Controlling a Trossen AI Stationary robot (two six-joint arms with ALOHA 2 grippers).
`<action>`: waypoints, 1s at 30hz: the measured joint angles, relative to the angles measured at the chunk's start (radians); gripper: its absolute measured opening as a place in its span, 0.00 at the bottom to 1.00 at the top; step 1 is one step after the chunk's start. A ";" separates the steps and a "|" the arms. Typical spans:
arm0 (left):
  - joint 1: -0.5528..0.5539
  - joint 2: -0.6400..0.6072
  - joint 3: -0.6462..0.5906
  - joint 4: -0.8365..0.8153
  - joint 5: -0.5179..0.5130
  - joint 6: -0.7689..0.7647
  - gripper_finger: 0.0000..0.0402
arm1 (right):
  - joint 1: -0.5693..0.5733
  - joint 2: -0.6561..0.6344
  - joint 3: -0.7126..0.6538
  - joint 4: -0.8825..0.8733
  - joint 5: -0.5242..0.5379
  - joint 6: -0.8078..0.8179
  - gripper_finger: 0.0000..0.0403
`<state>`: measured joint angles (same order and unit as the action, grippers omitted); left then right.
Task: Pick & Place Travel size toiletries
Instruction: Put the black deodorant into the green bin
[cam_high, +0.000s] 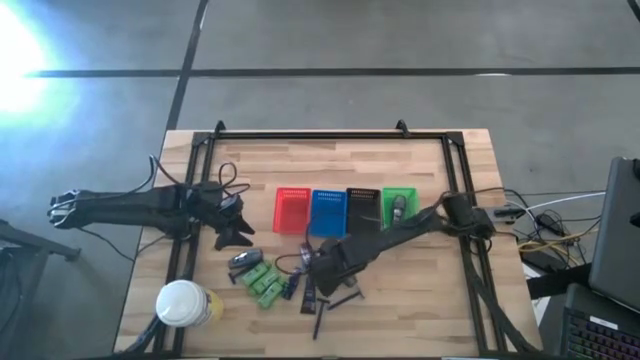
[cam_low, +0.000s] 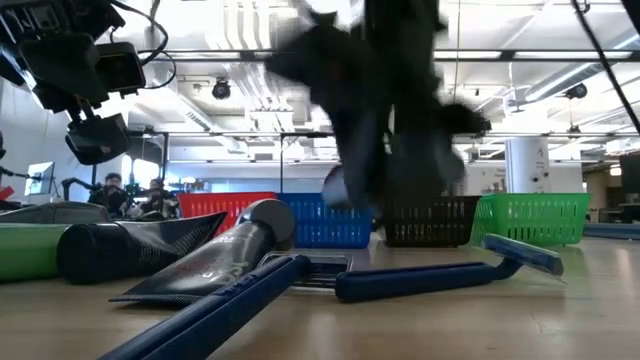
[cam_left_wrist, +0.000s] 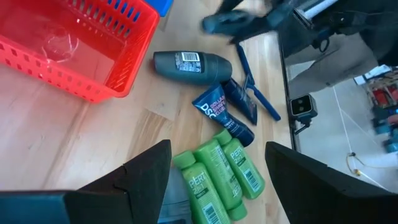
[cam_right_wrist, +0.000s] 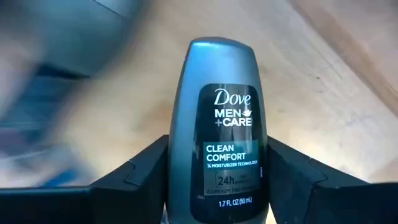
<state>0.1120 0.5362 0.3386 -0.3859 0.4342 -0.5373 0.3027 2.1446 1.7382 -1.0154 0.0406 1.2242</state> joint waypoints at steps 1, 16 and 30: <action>0.000 0.000 0.000 0.000 0.000 0.002 0.66 | -0.001 -0.033 0.003 -0.025 0.007 0.024 0.49; 0.000 0.002 0.000 0.011 -0.016 0.002 0.66 | -0.171 -0.595 -0.446 -0.389 0.246 0.419 0.49; 0.000 0.001 0.000 0.011 -0.058 -0.096 0.66 | -0.300 -0.672 -0.788 -0.126 0.277 0.322 0.71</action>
<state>0.1123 0.5373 0.3389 -0.3744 0.3759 -0.6336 0.0031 1.4727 0.9497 -1.1410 0.3172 1.5463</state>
